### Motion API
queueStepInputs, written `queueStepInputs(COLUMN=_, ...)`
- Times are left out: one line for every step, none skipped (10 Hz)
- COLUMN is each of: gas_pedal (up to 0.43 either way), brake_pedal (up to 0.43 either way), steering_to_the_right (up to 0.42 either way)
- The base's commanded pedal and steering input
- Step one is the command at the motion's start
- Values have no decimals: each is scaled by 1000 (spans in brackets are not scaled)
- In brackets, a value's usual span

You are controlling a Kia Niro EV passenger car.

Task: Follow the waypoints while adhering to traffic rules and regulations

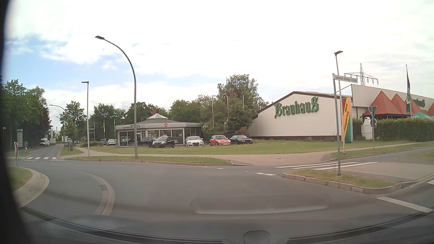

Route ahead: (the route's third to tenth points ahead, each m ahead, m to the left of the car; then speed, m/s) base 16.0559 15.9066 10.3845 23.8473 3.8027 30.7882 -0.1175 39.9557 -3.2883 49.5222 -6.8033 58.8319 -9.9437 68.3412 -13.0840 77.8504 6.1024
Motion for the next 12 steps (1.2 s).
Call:
queueStepInputs(gas_pedal=87, brake_pedal=6, steering_to_the_right=-124)
queueStepInputs(gas_pedal=87, brake_pedal=6, steering_to_the_right=-143)
queueStepInputs(gas_pedal=67, brake_pedal=6, steering_to_the_right=-161)
queueStepInputs(gas_pedal=59, brake_pedal=6, steering_to_the_right=-180)
queueStepInputs(gas_pedal=59, brake_pedal=6, steering_to_the_right=-201)
queueStepInputs(gas_pedal=59, brake_pedal=6, steering_to_the_right=-220)
queueStepInputs(gas_pedal=67, brake_pedal=6, steering_to_the_right=-241)
queueStepInputs(gas_pedal=67, brake_pedal=6, steering_to_the_right=-259)
queueStepInputs(gas_pedal=79, brake_pedal=6, steering_to_the_right=-268)
queueStepInputs(gas_pedal=79, brake_pedal=6, steering_to_the_right=-274)
queueStepInputs(gas_pedal=87, brake_pedal=6, steering_to_the_right=-288)
queueStepInputs(gas_pedal=87, brake_pedal=6, steering_to_the_right=-305)
